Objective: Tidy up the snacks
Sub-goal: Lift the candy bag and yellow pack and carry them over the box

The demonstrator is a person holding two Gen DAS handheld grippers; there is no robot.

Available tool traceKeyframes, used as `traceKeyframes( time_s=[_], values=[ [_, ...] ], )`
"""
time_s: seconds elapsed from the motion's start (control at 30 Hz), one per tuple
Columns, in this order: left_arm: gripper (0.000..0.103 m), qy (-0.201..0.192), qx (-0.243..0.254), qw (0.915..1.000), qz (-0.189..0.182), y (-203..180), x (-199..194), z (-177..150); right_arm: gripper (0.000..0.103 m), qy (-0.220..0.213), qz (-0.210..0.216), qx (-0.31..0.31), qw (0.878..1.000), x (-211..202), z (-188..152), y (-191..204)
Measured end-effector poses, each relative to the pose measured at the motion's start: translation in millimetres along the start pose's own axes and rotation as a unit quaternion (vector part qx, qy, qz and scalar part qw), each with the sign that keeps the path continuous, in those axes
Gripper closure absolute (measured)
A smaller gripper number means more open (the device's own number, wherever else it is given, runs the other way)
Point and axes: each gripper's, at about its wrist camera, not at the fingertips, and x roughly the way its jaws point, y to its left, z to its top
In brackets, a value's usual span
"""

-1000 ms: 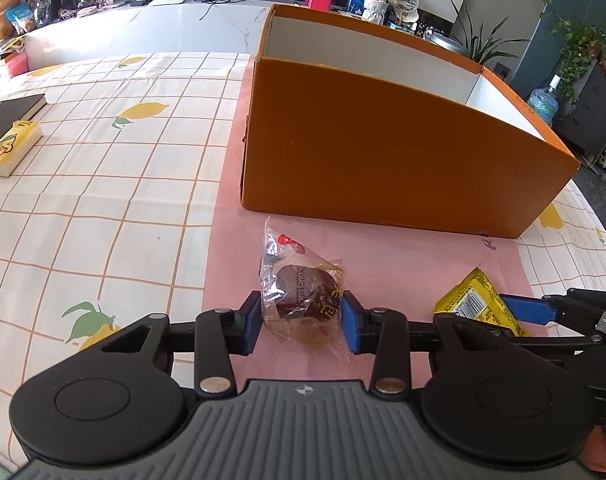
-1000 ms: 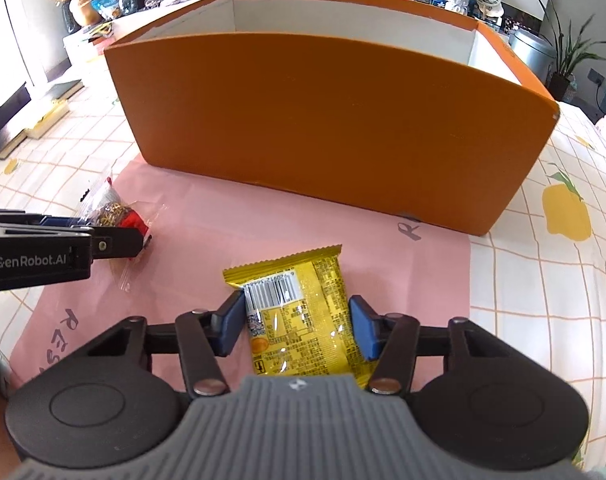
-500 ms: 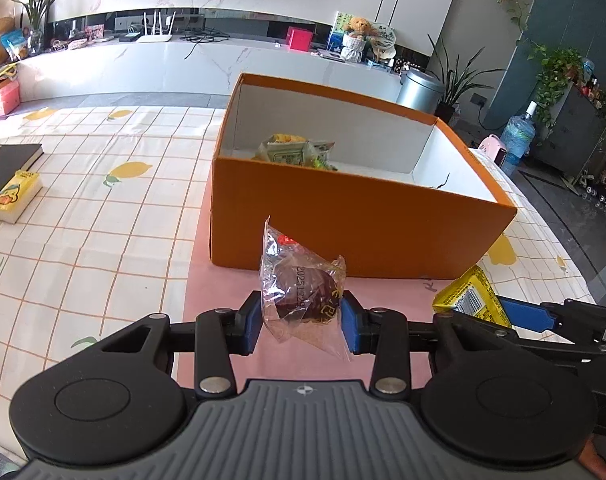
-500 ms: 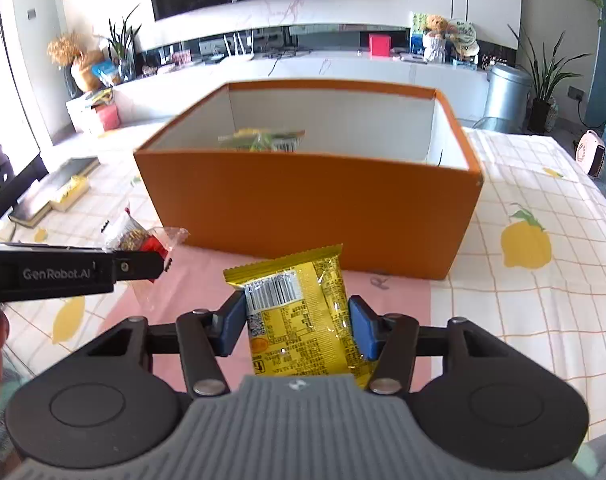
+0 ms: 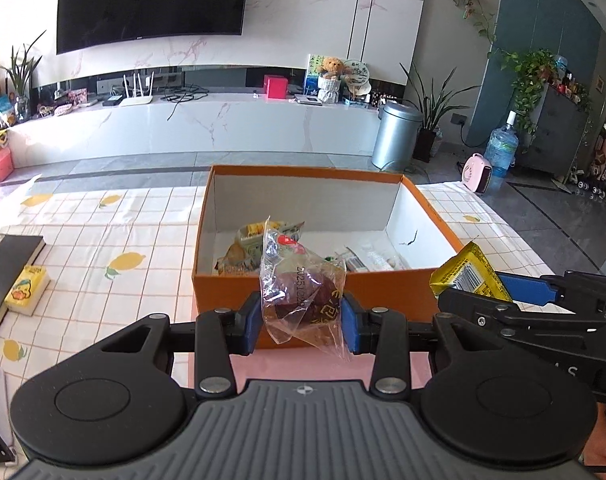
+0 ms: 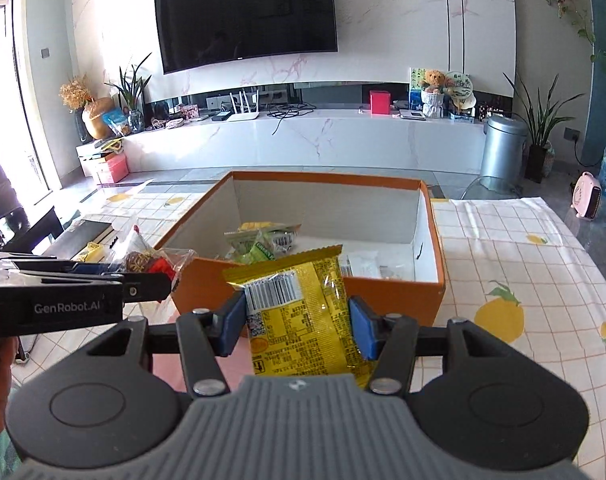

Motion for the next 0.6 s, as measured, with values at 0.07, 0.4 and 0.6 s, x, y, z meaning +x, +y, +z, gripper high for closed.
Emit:
traceKeyframes(
  time_s=[0.07, 0.4, 0.6],
  values=[
    [0.058, -0.007, 0.006, 1.0, -0.002, -3.4, 0.5, 9.6, 0.05, -0.006, 0.0, -0.005, 1.0, 0.8, 7.8, -2.0],
    [0.058, -0.009, 0.037, 0.9993, -0.004, -17.0, 25.7, 45.6, 0.05, -0.017, -0.022, -0.041, 0.999, 25.1, 49.4, -12.3],
    [0.058, 0.022, 0.052, 0.9984, 0.003, -19.8, 59.6, 51.2, 0.05, 0.017, -0.033, -0.056, 0.998, 65.0, 62.4, -24.8]
  ],
)
